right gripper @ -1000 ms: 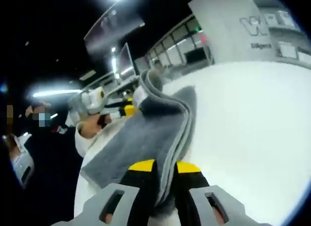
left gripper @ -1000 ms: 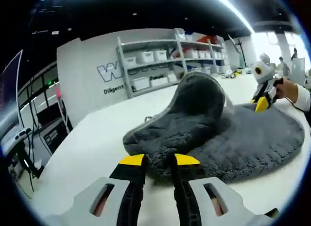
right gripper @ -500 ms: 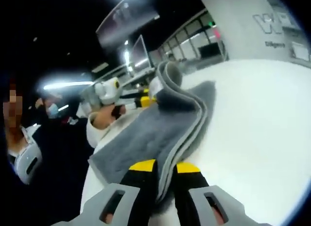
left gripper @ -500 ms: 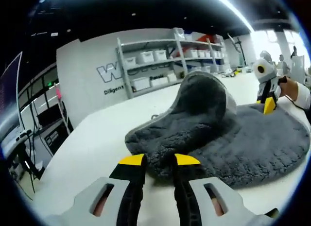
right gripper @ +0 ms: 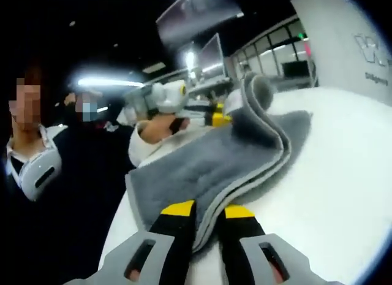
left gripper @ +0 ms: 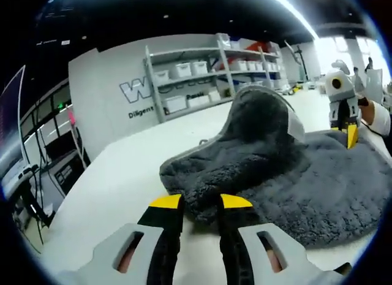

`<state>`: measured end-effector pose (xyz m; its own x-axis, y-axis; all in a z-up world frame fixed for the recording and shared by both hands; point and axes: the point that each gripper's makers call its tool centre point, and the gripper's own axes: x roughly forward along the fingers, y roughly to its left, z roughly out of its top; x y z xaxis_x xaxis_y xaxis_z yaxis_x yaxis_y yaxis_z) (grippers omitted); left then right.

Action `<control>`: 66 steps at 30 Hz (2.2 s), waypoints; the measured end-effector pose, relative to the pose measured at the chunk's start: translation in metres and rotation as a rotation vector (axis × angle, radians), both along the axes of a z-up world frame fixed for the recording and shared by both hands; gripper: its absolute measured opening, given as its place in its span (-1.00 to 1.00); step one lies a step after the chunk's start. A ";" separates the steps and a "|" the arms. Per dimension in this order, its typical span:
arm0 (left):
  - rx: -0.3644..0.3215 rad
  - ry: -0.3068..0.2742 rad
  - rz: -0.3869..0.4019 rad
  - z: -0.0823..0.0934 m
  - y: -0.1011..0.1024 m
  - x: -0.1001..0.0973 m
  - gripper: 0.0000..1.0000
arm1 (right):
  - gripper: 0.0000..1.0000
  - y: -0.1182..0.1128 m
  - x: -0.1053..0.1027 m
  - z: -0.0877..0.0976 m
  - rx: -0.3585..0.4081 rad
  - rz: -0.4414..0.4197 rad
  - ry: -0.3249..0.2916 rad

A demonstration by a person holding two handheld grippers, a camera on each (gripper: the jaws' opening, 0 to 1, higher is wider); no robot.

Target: Open the folded towel by lifting each exposed corner and separating the folded layers until the towel lies flat within the target outline without major curled edges

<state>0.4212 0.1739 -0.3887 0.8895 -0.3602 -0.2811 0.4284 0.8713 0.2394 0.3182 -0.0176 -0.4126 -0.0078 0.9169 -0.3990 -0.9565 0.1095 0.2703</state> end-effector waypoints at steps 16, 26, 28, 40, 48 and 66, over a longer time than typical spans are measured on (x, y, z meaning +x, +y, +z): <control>-0.125 0.011 -0.045 0.006 -0.005 -0.005 -0.44 | -0.57 -0.012 0.033 0.015 0.044 -0.010 -0.264; -0.196 0.060 -0.111 0.007 -0.012 0.001 -0.37 | -0.45 -0.021 0.067 0.029 0.069 -0.153 -0.372; -0.189 0.077 -0.121 0.007 -0.011 -0.001 -0.37 | -0.45 -0.021 0.070 0.029 0.069 -0.168 -0.366; -0.101 0.226 -0.270 -0.008 -0.021 -0.033 -0.42 | -0.49 -0.015 0.071 0.020 0.054 -0.211 -0.345; -0.036 0.270 -0.320 -0.017 -0.024 -0.049 -0.43 | -0.58 -0.009 0.061 0.010 0.039 -0.183 -0.285; -0.084 0.263 -0.314 -0.023 -0.028 -0.041 -0.46 | -0.76 -0.005 0.038 0.002 0.008 -0.146 -0.146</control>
<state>0.3801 0.1458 -0.4118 0.6349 -0.6334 -0.4424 0.7132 0.7007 0.0202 0.3559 -0.0228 -0.4108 0.1827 0.9072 -0.3788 -0.9598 0.2481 0.1314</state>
